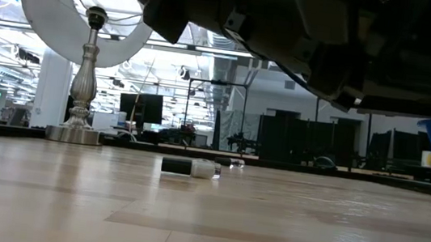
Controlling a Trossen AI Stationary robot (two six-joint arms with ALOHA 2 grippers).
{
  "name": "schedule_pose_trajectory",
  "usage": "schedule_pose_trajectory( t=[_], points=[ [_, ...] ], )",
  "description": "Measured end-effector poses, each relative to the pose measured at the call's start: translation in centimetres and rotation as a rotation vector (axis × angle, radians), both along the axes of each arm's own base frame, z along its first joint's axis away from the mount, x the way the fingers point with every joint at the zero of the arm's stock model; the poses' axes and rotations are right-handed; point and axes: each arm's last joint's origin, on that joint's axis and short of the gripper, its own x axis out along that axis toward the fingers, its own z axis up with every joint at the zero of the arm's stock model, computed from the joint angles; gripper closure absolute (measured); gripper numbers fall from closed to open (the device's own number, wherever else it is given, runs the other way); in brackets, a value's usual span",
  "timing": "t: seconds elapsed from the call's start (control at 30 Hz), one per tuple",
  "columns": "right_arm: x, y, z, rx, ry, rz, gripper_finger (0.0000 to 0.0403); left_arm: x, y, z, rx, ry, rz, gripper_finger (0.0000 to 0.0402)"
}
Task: Pick & Place Nail Polish
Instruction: Put the gray nail polish into the blue bin, then put the transparent nail polish into the blue bin
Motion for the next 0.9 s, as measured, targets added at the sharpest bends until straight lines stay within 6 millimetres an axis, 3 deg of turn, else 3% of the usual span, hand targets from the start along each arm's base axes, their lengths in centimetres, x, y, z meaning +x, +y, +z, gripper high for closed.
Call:
schedule_pose_trajectory(
  t=[0.4,0.7,0.8,0.9],
  points=[
    [0.0,0.0,0.0,0.000,0.000,0.000,0.0381,0.1,0.1,0.1,0.007,-0.009,0.026,0.0264],
    [0.0,0.0,0.0,0.000,0.000,0.000,0.0381,0.2,0.3,0.3,0.002,-0.024,0.034,0.0212],
    [0.0,0.0,0.0,0.000,0.000,0.000,0.0381,0.1,0.6,2.1,0.023,-0.059,0.057,0.0193],
    [0.0,0.0,0.0,0.000,0.000,0.000,0.0381,-0.2,1.6,6.5,0.072,-0.147,0.116,0.0182]
  ],
)
